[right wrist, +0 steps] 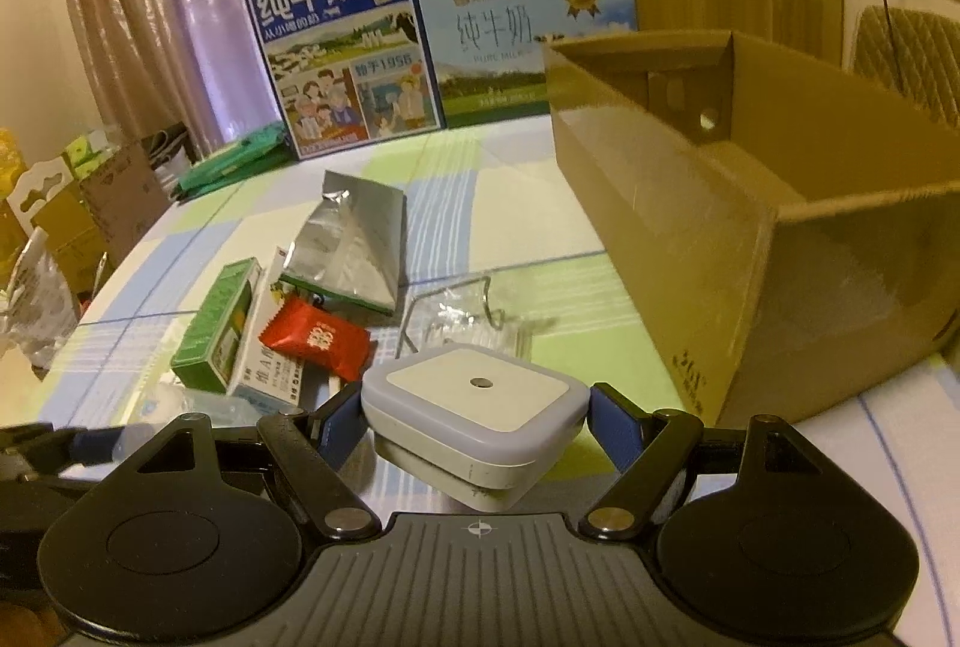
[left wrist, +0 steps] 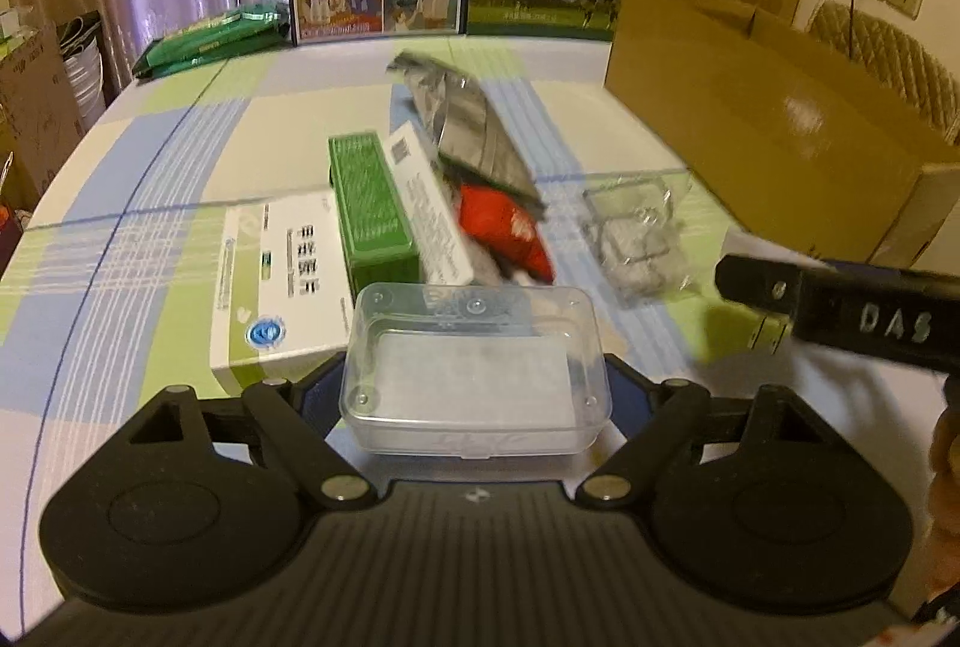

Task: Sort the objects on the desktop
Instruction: 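Carry the night-light and clear box with both grippers over the cardboard box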

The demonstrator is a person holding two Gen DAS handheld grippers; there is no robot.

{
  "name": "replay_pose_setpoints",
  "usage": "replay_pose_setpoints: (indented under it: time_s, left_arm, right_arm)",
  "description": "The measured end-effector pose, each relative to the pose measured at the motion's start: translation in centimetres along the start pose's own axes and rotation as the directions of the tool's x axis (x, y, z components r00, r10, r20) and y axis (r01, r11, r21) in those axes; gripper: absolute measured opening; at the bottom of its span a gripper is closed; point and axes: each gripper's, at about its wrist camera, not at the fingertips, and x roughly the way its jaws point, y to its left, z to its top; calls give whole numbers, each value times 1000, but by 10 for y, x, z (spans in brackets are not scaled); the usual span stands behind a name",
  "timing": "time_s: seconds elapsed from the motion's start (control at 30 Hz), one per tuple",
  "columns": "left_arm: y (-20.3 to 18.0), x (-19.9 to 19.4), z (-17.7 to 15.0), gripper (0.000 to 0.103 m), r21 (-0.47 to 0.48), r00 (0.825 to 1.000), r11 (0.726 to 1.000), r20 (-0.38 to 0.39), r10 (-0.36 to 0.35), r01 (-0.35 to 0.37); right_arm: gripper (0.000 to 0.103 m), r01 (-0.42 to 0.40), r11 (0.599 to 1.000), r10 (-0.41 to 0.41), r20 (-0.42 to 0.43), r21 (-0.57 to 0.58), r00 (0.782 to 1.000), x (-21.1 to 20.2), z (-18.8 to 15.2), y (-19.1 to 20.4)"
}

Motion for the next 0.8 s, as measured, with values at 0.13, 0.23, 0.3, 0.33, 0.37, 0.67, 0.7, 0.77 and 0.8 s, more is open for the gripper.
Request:
replay_pose_setpoints:
  time_s: [0.13,0.23,0.3,0.33,0.37,0.67,0.7,0.77,0.8]
  left_arm:
    - [-6,-19,9,83,-2,999,1000,32,1,-1]
    - [-14,-31,16,83,-12,999,1000,43,-11,12]
    - [-24,-40,24,83,1,998,1000,59,-25,25]
    - [-30,-44,29,83,11,997,999,71,-36,35]
    - [-37,-48,34,83,20,996,999,82,-47,45]
    - [-113,-51,97,83,85,972,983,152,-177,165]
    - [-124,-48,104,83,96,969,979,157,-193,180]
    - [-147,-41,117,83,116,960,970,161,-229,212]
    - [-158,-37,123,83,124,954,964,161,-252,233]
  right_arm:
    - [76,-7,1000,8,38,-5,999,-18,12,1]
    - [76,-4,1000,5,83,-17,997,-37,27,-1]
    - [76,5,1000,-3,111,-23,994,-51,40,-6]
    - [76,12,1000,-10,123,-20,992,-57,46,-9]
    - [76,19,1000,-17,138,-13,990,-63,54,-15]
    - [76,160,987,-159,200,12,967,-95,113,-97]
    - [76,169,985,-170,196,21,966,-94,116,-109]
    - [76,188,981,-192,186,43,964,-92,120,-130]
    - [76,191,980,-198,180,54,964,-90,121,-140]
